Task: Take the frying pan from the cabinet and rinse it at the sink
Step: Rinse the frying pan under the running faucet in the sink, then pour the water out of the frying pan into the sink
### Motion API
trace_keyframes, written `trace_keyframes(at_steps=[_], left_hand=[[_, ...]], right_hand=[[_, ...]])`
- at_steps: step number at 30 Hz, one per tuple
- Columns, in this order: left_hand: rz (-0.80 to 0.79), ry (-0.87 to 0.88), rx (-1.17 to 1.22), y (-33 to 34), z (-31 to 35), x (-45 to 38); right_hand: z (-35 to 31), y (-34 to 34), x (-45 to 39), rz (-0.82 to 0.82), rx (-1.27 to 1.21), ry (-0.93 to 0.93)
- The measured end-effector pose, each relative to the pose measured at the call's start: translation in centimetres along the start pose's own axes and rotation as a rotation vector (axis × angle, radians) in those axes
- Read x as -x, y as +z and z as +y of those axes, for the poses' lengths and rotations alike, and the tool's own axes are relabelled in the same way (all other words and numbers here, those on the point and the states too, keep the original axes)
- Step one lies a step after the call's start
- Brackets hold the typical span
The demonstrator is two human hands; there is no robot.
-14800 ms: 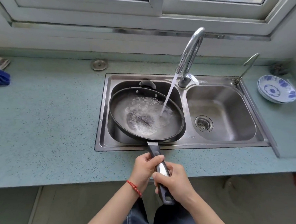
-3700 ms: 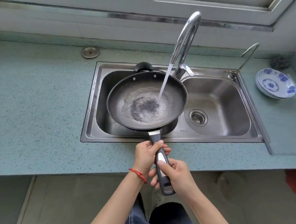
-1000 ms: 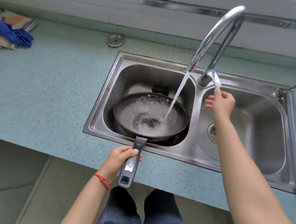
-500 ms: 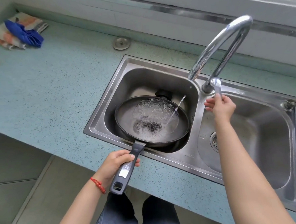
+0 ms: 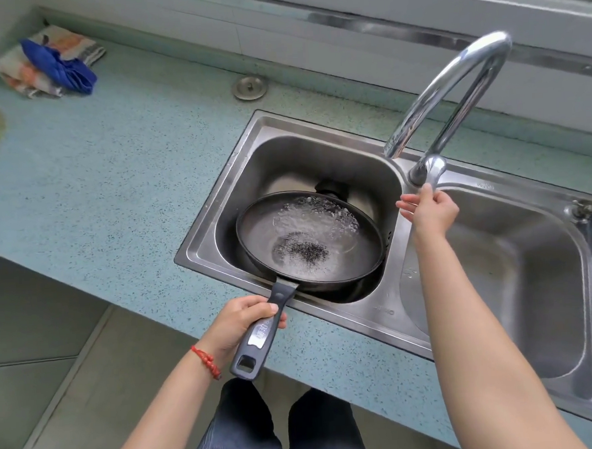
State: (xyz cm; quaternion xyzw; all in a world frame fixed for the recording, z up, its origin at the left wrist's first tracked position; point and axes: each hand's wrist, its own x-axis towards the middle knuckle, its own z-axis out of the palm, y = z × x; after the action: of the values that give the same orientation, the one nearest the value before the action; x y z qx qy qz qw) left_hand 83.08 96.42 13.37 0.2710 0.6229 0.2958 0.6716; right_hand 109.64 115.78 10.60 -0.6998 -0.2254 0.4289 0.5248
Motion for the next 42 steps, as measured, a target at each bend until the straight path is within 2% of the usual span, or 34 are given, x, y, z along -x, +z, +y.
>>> trace_keyframes(at_steps=[8, 14, 19, 23, 27, 32, 34, 42], left_hand=[[-0.061, 0.018, -0.059, -0.3, 0.2, -0.2], [-0.097, 0.037, -0.129, -0.7, 0.3, -0.7], [-0.197, 0.058, -0.149, -1.2, -0.1, -1.5], [-0.209, 0.027, -0.12, -1.4, -0.1, -2.0], [-0.23, -0.023, -0.079, -1.1, 0.2, -2.0], [-0.242, -0.021, -0.024, -1.4, 0.1, -2.2], [-0.241, -0.017, 0.005, -1.4, -0.1, -2.1], [-0.221, 0.035, 0.052, -0.7, 0.1, -1.1]], right_hand=[[-0.1, 0.0, 4.8, -0.059, 0.139, 0.057], [0.0, 0.3, 15.6, -0.237, 0.327, 0.01], [1.1, 0.6, 25.3, -0.363, 0.553, 0.071], [1.8, 1.3, 28.7, -0.408, 0.748, 0.148], [2.5, 2.5, 29.0, -0.449, 0.682, 0.253], [2.9, 3.7, 28.4, -0.451, 0.385, 0.42], [3.2, 3.8, 28.5, -0.46, 0.304, 0.417], [3.0, 2.8, 29.0, -0.44, 0.265, 0.325]])
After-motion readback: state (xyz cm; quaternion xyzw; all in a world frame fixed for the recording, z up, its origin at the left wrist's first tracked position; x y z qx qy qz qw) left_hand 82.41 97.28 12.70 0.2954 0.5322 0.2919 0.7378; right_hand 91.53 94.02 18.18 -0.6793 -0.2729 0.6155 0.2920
